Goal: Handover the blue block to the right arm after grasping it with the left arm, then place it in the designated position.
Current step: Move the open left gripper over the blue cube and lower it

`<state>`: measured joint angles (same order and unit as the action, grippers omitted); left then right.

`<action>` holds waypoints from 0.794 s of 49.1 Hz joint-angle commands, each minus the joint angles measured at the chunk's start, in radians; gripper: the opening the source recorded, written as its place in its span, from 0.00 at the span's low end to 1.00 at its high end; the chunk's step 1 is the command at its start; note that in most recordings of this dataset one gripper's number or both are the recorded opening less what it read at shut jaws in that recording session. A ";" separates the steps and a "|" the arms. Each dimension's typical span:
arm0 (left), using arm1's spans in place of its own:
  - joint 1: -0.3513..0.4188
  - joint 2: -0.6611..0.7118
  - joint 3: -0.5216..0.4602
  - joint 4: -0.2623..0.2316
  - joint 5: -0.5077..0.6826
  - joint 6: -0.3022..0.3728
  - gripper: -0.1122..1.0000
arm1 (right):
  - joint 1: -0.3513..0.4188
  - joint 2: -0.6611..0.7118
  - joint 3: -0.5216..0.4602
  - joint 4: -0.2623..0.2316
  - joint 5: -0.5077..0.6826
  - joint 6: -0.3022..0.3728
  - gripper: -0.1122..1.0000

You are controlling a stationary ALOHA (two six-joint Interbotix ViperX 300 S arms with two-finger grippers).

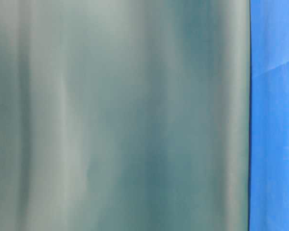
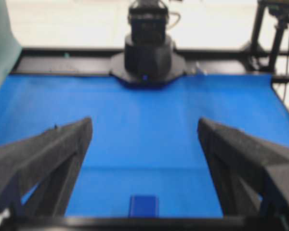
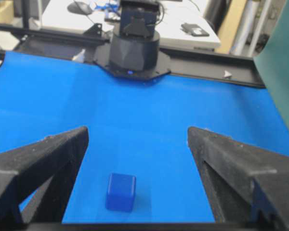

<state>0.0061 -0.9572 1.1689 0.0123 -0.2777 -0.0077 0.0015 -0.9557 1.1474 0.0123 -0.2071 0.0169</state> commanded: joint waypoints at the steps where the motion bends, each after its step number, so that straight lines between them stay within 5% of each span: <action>1: -0.006 0.009 -0.015 0.002 -0.009 -0.002 0.94 | -0.002 0.005 -0.028 0.003 -0.003 0.003 0.97; 16: -0.008 0.173 -0.064 0.000 -0.098 -0.002 0.94 | -0.003 0.021 -0.032 0.003 -0.009 0.003 0.97; 39: -0.005 0.592 -0.347 0.000 -0.233 0.017 0.94 | -0.002 0.021 -0.035 0.003 -0.012 0.003 0.97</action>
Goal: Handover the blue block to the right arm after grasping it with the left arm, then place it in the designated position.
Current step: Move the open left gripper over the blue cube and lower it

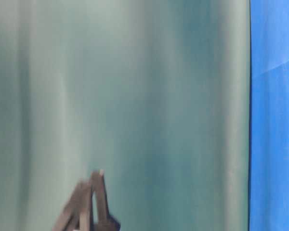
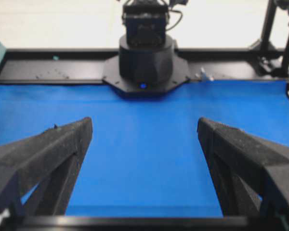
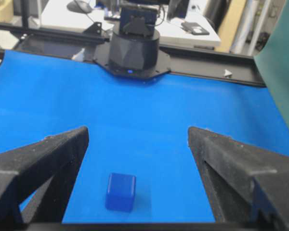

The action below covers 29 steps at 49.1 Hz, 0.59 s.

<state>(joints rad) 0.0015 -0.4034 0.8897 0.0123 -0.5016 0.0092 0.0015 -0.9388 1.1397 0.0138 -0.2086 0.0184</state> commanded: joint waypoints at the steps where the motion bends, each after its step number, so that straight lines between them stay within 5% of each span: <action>1: 0.000 0.052 -0.080 0.000 -0.009 0.000 0.94 | -0.003 0.005 -0.028 0.003 -0.011 0.002 0.97; 14: 0.005 0.178 -0.224 0.000 0.035 0.002 0.94 | -0.003 0.005 -0.028 0.003 -0.012 0.000 0.97; 29: 0.000 0.192 -0.273 -0.002 0.192 -0.025 0.94 | -0.003 0.003 -0.032 0.002 -0.011 0.000 0.97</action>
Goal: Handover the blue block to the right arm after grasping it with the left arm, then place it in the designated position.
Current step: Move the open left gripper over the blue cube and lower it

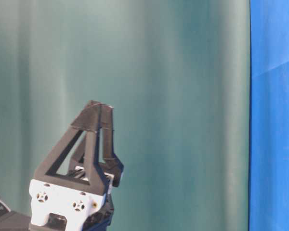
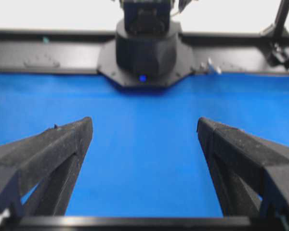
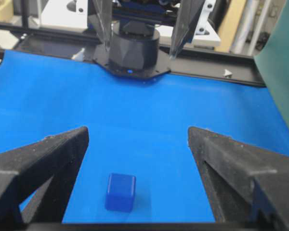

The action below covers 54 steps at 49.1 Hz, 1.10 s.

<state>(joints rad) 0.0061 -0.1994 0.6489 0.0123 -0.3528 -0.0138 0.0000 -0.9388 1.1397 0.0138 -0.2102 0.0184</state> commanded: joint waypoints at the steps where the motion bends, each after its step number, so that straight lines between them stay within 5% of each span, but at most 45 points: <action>1: -0.006 -0.011 -0.038 -0.003 0.066 -0.002 0.93 | -0.002 0.003 -0.032 0.002 -0.009 0.000 0.97; 18: -0.009 0.049 -0.276 -0.005 0.721 -0.071 0.93 | -0.002 0.005 -0.043 0.000 0.002 0.000 0.97; 27: -0.009 0.110 -0.416 -0.003 0.974 -0.071 0.93 | -0.002 0.005 -0.043 0.000 0.009 -0.002 0.97; 41: -0.006 0.204 -0.575 -0.002 1.224 -0.060 0.93 | -0.002 0.008 -0.044 0.000 0.020 -0.002 0.97; 54: -0.006 0.216 -0.594 0.000 1.250 -0.061 0.93 | -0.002 0.008 -0.044 0.000 0.026 -0.002 0.97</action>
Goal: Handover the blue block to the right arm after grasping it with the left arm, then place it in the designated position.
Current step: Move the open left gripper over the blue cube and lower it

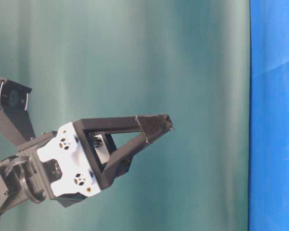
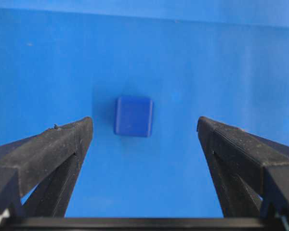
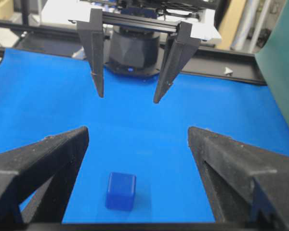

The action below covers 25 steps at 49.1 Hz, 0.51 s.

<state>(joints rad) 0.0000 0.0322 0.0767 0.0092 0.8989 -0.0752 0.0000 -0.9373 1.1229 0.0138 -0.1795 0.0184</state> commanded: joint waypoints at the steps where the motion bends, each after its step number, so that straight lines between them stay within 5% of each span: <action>1: 0.000 -0.017 -0.021 0.003 -0.002 -0.002 0.93 | -0.002 0.006 -0.028 -0.002 -0.005 -0.002 0.97; 25: 0.000 -0.017 -0.020 0.005 -0.002 -0.002 0.93 | -0.002 0.003 -0.031 -0.002 0.003 -0.002 0.97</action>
<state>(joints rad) 0.0000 0.0322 0.0767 0.0107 0.9020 -0.0752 0.0015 -0.9373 1.1213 0.0138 -0.1733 0.0184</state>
